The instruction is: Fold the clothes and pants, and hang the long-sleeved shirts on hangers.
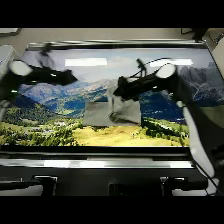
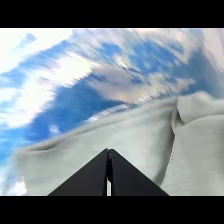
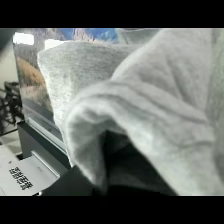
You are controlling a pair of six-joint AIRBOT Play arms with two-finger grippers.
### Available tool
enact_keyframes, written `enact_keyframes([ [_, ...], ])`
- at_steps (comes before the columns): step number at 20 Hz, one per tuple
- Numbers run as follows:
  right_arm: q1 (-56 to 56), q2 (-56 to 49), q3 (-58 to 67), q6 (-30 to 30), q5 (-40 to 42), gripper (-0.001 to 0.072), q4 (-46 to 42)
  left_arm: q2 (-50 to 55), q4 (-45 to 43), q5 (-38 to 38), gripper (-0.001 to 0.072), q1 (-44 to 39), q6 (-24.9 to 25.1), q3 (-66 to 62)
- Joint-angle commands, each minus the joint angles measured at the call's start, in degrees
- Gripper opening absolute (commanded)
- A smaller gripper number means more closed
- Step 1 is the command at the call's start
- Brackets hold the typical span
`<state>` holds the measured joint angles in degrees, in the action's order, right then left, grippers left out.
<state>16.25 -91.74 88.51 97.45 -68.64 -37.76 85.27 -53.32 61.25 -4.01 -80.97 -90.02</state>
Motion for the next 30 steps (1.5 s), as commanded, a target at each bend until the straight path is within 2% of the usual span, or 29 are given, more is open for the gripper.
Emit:
enact_keyframes([
  [1, 8.85, -11.13, 0.04, -0.42, 8.83, 0.0032, 7.52, -12.33, -3.74, 4.74, 0.0018, 11.41, -0.07, -0.07],
  [2, 11.02, -14.36, 0.04, -0.42, 11.15, 0.0034, 10.29, -14.88, -3.76, 5.49, 0.0018, 12.57, -0.04, -0.07],
  [3, 12.79, -17.29, 0.04, -0.42, 14.14, 0.0175, 14.32, -17.22, -3.82, 6.34, 0.0019, 13.22, -0.02, -0.04],
  [4, 13.94, -19.37, 0.04, -0.87, 17.09, 0.055, 18.75, -18.99, -3.96, 7.23, 0.0018, 13.33, -0.02, -0.04],
  [5, 14.29, -20.37, 0.07, -3.98, 19.26, 0.0704, 22.73, -20.15, -3.93, 8.33, 0.0019, 13.29, -0.02, -0.04],
  [7, 11.91, -19.54, 0.26, -6.56, 20.0, 0.0697, 25.64, -21.62, -3.96, 10.64, 0.0019, 13.22, 0.02, 0.0],
  [10, 1.53, -14.49, 0.52, -8.33, 13.27, 0.069, 18.47, -22.21, -3.96, 11.85, 0.002, 13.22, 1.49, 0.0],
  [11, -3.32, -12.33, 0.52, -7.8, 9.29, 0.069, 13.16, -22.16, -3.96, 11.8, 0.002, 13.22, 1.51, 0.0],
  [13, -12.5, -8.83, 0.52, -2.93, -0.11, 0.0689, -2.1, -22.12, -3.96, 11.8, 0.002, 13.22, 1.49, 0.13],
  [15, -18.86, -8.07, 0.22, 1.46, -11.26, 0.0683, -18.67, -22.14, -3.91, 11.76, 0.002, 13.2, 1.46, 0.5],
  [16, -20.17, -8.13, -1.27, 2.43, -13.84, 0.0678, -23.17, -22.14, -3.91, 11.78, 0.002, 13.22, 1.46, 0.92],
  [18, -19.87, -8.22, -6.93, -0.04, -10.05, 0.0675, -21.16, -22.12, -3.89, 11.72, 0.002, 13.2, 1.44, 2.43],
  [21, -16.33, -9.6, -12.5, -10.62, -0.72, 0.0669, -8.74, -22.14, -3.85, 11.65, 0.002, 13.2, 1.01, 4.87],
  [23, -14.32, -11.63, -12.63, -13.86, 0.39, 0.0667, -5.49, -22.14, -3.67, 11.47, 0.002, 13.2, 0.98, 5.11],
  [25, -13.22, -13.27, -12.63, -16.41, 0.24, 0.0632, -0.74, -22.14, -3.02, 11.13, 0.002, 13.2, 0.83, 5.11],
  [27, -12.41, -13.92, -12.63, -17.14, -0.52, 0.0563, 1.6, -22.14, -2.62, 11.15, 0.002, 13.22, 0.85, 5.11],
  [29, -12.55, -13.9, -12.63, -17.09, -1.42, 0.0304, 1.57, -22.14, -2.14, 10.93, 0.002, 13.22, 0.83, 5.11],
  [30, -12.61, -13.88, -12.5, -17.55, -2.51, 0.0123, 1.86, -22.14, -2.14, 10.93, 0.002, 13.22, 0.83, 5.11],
])
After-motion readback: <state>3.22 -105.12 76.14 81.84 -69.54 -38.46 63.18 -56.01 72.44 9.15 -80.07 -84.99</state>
